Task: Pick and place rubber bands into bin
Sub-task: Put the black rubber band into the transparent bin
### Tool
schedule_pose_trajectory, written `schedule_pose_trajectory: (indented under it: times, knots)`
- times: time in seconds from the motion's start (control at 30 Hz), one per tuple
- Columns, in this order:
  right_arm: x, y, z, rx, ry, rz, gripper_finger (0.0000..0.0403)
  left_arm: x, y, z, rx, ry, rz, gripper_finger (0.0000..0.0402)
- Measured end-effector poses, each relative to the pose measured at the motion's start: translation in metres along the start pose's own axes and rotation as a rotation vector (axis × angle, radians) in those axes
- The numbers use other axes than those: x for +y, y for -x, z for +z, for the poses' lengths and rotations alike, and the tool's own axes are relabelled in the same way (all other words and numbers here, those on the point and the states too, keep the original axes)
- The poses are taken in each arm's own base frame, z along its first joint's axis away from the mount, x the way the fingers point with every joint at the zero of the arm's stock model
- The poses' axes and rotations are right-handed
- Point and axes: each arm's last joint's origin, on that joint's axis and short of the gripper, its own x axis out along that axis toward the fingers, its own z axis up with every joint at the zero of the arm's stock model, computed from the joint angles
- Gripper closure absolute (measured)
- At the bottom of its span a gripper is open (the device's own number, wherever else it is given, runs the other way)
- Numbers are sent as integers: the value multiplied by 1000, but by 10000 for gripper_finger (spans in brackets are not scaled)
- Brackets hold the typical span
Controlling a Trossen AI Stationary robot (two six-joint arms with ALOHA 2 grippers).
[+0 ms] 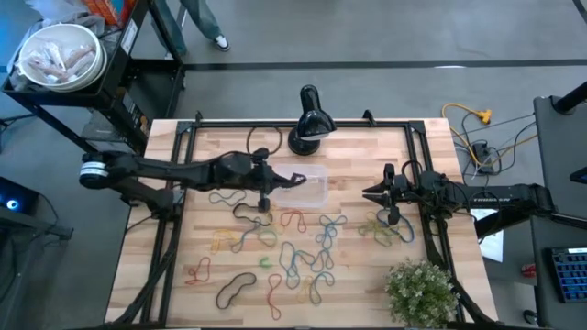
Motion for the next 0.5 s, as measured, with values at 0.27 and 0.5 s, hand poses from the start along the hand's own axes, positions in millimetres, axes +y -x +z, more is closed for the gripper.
schedule_pose_trajectory:
  times: [0.27,0.5]
  knots:
    - [0,0,0,0,-9,0,339,2,-20,-10,72,28,38,401]
    - [0,0,0,0,-12,0,339,4,-27,-9,101,31,40,391]
